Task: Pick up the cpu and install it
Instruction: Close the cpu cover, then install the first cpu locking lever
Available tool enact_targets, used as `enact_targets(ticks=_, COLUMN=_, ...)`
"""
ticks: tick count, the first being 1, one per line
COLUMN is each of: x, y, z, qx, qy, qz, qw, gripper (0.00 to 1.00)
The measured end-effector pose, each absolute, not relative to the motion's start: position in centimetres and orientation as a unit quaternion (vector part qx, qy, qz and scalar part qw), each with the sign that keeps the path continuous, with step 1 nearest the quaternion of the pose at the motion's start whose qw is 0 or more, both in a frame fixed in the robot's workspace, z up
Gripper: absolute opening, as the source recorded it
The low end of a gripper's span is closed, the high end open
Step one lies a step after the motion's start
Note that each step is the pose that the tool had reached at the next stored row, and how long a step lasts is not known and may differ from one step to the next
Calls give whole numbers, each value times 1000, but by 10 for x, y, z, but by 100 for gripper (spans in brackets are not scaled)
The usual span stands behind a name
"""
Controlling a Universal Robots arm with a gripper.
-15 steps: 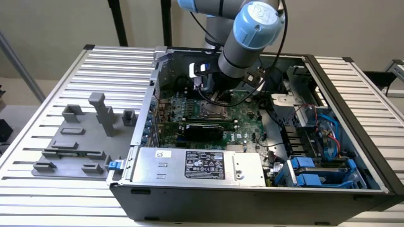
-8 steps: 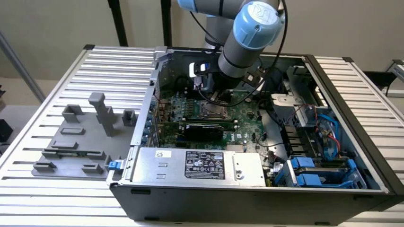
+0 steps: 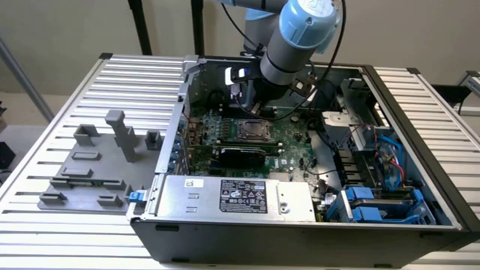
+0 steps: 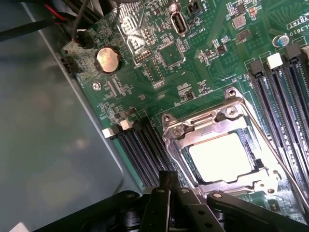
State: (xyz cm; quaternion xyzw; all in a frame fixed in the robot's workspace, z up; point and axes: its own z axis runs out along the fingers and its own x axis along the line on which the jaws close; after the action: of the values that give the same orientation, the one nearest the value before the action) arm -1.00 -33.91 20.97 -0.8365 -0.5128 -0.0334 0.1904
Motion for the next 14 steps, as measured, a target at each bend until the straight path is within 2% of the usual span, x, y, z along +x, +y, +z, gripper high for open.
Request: enact_targets(ticks=14, x=-10, y=-340, z=215, qx=-837, qy=-513, qz=-33, qw=191, gripper=11)
